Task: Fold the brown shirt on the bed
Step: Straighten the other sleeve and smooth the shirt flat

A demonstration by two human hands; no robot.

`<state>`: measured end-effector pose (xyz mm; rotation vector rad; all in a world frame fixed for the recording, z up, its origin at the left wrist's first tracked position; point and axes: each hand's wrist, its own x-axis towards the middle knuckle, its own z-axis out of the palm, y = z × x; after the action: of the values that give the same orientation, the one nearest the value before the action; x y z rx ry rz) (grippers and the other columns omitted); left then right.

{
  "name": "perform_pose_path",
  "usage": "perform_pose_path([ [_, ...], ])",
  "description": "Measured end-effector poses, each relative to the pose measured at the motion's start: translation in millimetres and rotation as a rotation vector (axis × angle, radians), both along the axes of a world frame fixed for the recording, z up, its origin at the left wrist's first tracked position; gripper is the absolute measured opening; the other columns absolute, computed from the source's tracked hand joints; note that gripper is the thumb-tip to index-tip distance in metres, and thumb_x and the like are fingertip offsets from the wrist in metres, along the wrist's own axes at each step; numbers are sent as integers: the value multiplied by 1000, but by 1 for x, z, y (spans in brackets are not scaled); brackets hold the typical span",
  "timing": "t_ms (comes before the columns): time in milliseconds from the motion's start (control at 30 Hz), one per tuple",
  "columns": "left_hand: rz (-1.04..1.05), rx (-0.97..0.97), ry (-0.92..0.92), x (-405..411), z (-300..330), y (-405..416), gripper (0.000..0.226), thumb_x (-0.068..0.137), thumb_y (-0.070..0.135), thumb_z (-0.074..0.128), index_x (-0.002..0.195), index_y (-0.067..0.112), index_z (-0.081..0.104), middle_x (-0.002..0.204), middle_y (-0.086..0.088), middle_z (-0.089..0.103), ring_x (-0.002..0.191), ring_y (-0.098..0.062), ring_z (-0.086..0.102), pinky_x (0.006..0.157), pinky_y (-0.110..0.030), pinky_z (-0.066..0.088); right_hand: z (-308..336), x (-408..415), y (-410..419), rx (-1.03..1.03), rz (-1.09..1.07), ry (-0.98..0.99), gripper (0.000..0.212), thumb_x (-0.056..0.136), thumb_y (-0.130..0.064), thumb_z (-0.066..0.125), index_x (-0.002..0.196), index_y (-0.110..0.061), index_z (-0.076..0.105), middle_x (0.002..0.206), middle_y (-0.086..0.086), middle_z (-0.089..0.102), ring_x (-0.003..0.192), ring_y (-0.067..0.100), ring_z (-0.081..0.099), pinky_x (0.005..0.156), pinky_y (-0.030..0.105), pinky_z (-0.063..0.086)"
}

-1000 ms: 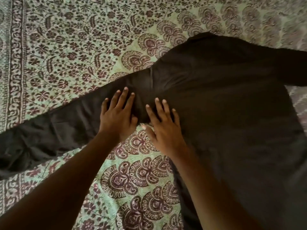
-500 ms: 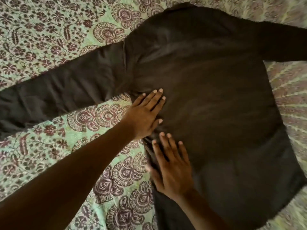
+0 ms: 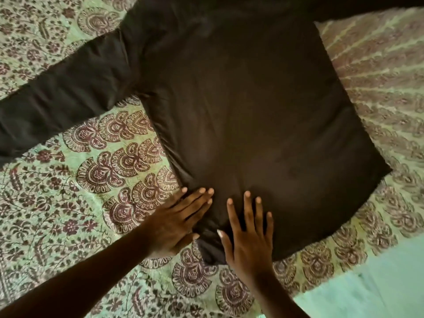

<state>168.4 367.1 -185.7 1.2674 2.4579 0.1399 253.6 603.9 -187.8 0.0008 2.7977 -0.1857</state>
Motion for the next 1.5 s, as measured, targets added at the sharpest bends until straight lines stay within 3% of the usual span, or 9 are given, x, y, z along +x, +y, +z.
perform_pose_path([
  [200, -180, 70, -20, 65, -1, 8, 73, 105, 48, 41, 163, 11, 15, 172, -9, 2, 159, -27, 2, 126, -47, 11, 12, 36, 29, -68, -16, 129, 61, 105, -48, 40, 162, -30, 23, 171, 13, 6, 159, 32, 7, 122, 56, 24],
  [300, -10, 250, 40, 73, 0, 13, 53, 87, 34, 72, 134, 12, 63, 155, -11, 47, 140, -26, 44, 113, -42, 43, 13, 6, 36, -23, -138, 198, 60, 108, -43, 35, 163, -22, 21, 171, 18, 1, 158, 36, 3, 123, 54, 26],
  [400, 361, 442, 116, 47, 6, 27, 26, 91, 18, 62, 111, 6, 72, 133, -15, 63, 111, -28, 64, 90, -46, 60, 2, -14, 32, 6, -90, 150, 63, 107, -51, 31, 163, -23, 19, 171, 18, -3, 158, 38, 0, 123, 57, 23],
  [500, 515, 378, 167, 6, 10, 47, 40, 96, 26, 54, 131, 7, 64, 150, -12, 52, 130, -32, 54, 105, -48, 50, -9, -1, 28, 18, 0, 121, 69, 104, -60, 29, 163, -26, 16, 172, 13, 0, 158, 36, 0, 123, 60, 15],
  [767, 308, 52, 112, 70, -17, 73, 74, 104, 53, 28, 164, 13, 10, 172, -8, 1, 159, -25, 3, 125, -53, 17, -4, 80, 47, -71, 38, 148, 59, 109, -43, 25, 163, -21, 22, 172, 10, 7, 159, 29, 4, 124, 57, 19],
  [967, 7, 182, 69, 123, -18, 55, 68, 101, 35, 53, 159, 7, 29, 170, -13, 17, 157, -27, 20, 122, -52, 28, 5, 34, 57, -49, -141, 257, 63, 108, -51, 32, 163, -24, 20, 171, 16, -1, 158, 35, -5, 125, 60, 10],
  [1067, 228, 236, 125, 94, -17, 53, 65, 91, 26, 66, 150, 6, 45, 163, -15, 34, 148, -31, 38, 115, -54, 38, -5, -8, 54, -23, -110, 248, 69, 104, -62, 34, 163, -30, 20, 171, 17, -3, 158, 37, -7, 124, 64, 9],
  [1300, 619, 103, 108, 33, -3, 82, 79, 100, 59, 39, 162, 16, 20, 172, -5, 7, 159, -27, 8, 127, -52, 15, -11, 4, 61, 38, 9, 160, 74, 100, -72, 28, 162, -35, 16, 172, 12, -6, 158, 34, -7, 124, 61, 10],
  [1500, 457, -13, 94, 102, -8, 76, 91, 96, 72, 33, 164, 15, 10, 173, -4, 0, 159, -26, 0, 125, -54, 16, -4, 55, 95, 61, -53, 128, 70, 100, -69, 30, 162, -39, 17, 172, 10, 0, 159, 31, 0, 123, 60, 17],
])
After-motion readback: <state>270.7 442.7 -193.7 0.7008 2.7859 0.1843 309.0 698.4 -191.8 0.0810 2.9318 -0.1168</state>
